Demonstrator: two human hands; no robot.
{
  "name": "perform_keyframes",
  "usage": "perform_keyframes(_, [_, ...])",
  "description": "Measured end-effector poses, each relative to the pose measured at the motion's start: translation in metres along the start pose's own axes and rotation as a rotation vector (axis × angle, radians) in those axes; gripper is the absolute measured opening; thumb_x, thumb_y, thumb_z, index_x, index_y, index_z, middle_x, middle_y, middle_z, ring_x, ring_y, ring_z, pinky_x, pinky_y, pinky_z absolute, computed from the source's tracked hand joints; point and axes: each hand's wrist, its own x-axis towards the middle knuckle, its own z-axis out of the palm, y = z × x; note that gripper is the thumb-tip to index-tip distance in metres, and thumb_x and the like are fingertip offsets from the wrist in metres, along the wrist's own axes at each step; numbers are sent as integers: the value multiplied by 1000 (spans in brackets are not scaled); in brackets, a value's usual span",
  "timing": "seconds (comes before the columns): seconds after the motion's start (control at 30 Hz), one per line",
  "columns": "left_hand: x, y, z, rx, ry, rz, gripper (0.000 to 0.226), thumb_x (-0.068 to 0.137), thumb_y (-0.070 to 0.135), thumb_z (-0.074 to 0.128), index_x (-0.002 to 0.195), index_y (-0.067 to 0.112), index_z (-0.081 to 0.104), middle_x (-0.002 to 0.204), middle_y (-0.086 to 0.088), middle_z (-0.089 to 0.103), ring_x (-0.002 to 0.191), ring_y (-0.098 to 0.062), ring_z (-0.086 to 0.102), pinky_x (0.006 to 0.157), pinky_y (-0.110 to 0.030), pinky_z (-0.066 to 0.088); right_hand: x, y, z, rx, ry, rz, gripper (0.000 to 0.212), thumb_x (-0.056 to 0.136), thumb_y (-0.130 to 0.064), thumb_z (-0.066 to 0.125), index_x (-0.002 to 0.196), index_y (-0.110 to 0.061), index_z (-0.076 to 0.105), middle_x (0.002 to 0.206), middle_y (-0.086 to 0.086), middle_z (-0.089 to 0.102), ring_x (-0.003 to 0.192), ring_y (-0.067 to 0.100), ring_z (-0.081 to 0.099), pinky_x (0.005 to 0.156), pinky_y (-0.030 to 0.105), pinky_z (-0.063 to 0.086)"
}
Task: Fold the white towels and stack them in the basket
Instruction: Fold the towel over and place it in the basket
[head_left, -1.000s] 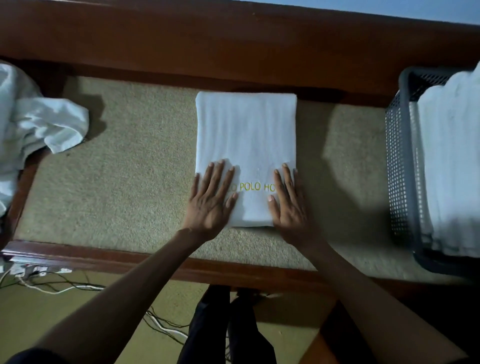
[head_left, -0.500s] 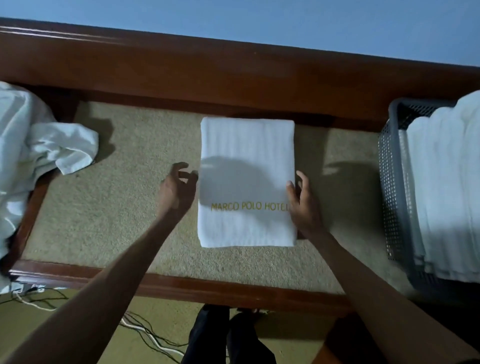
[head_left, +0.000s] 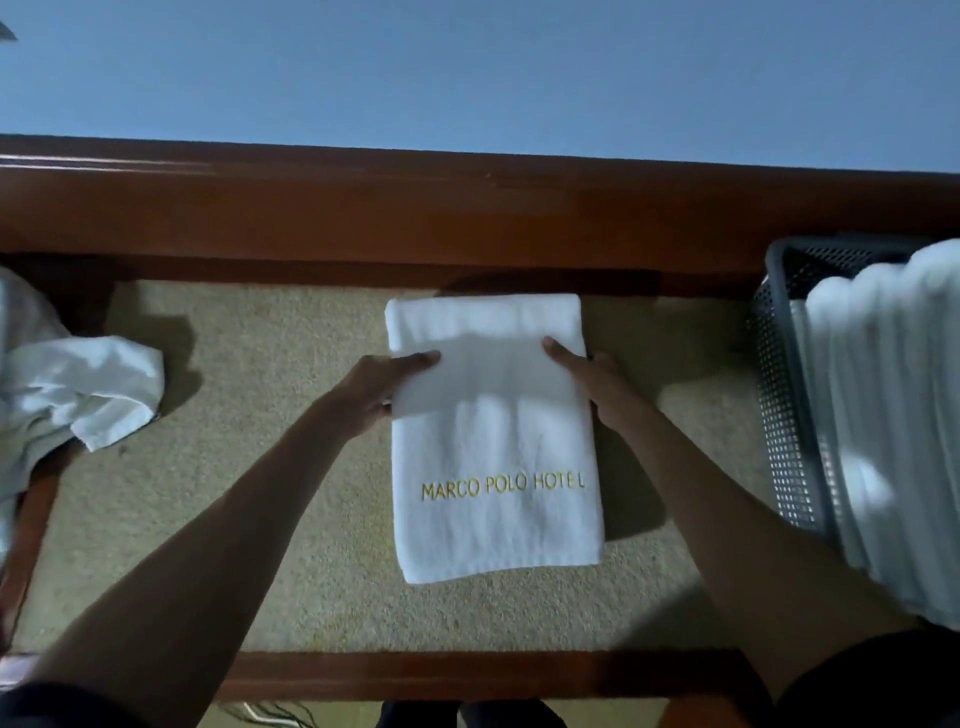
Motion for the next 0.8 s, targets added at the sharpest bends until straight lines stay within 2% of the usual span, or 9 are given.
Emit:
perform_keyframes(0.07, [-4,2,3,-50,-67,-18,57,79,42,85,122,7,69,118,-15,74,111,-32,71,99,-48,57,-11,1,-4,92,-45,-3,93,46,-69,86,112,-5,73,101,10,78,97,29,75,89,42,60])
perform_keyframes(0.2, [-24,15,24,-174,-216,15,48,95,44,66,132,12,65,125,-13,72,115,-30,69,100,-47,56,-41,-5,-15,212,-21,-136,40,92,-34,73,121,-7,69,110,13,76,100,28,74,91,44,59])
perform_keyframes(0.33, [-57,52,58,-130,-275,60,45,101,47,56,127,13,67,122,-10,74,110,-24,72,92,-38,60,-81,-17,-49,195,61,-290,39,98,-35,66,130,-14,62,117,7,74,104,20,73,90,40,58])
perform_keyframes(0.43, [-92,84,86,-91,-279,131,47,98,48,58,127,12,67,120,-11,74,102,-22,74,83,-34,63,-120,-38,-83,150,179,-426,22,102,-21,59,122,-12,62,109,-4,70,86,-11,67,78,11,51])
perform_keyframes(0.5, [-124,106,108,-98,-266,194,42,98,46,59,120,12,70,115,-11,76,94,-21,76,73,-33,63,-145,-54,-109,61,259,-552,17,103,-23,58,120,-20,57,108,-15,64,89,-24,59,76,1,43])
perform_keyframes(0.6, [-175,135,143,-129,-268,270,38,101,44,56,95,16,82,103,-6,79,86,-19,77,67,-31,62,-178,-80,-153,41,375,-676,43,97,-40,64,132,-16,56,121,-6,68,110,-1,64,91,15,49])
perform_keyframes(0.67, [-207,155,166,-146,-269,320,37,99,47,59,89,21,84,105,-4,78,87,-21,76,72,-35,63,-202,-101,-188,47,398,-734,42,97,-39,67,128,-12,58,116,-6,70,105,2,66,90,20,49])
perform_keyframes(0.73, [-238,171,194,-162,-270,360,35,96,49,62,92,23,84,109,-4,76,89,-22,75,80,-38,62,-234,-121,-225,15,421,-718,40,95,-47,67,118,-15,61,104,-6,72,92,5,67,83,26,51])
perform_keyframes(0.8, [-271,184,228,-154,-309,404,34,97,47,60,93,23,84,109,-4,77,90,-23,75,79,-36,62,-257,-134,-266,16,466,-708,44,93,-54,66,109,-13,61,95,-2,71,82,10,66,74,28,49])
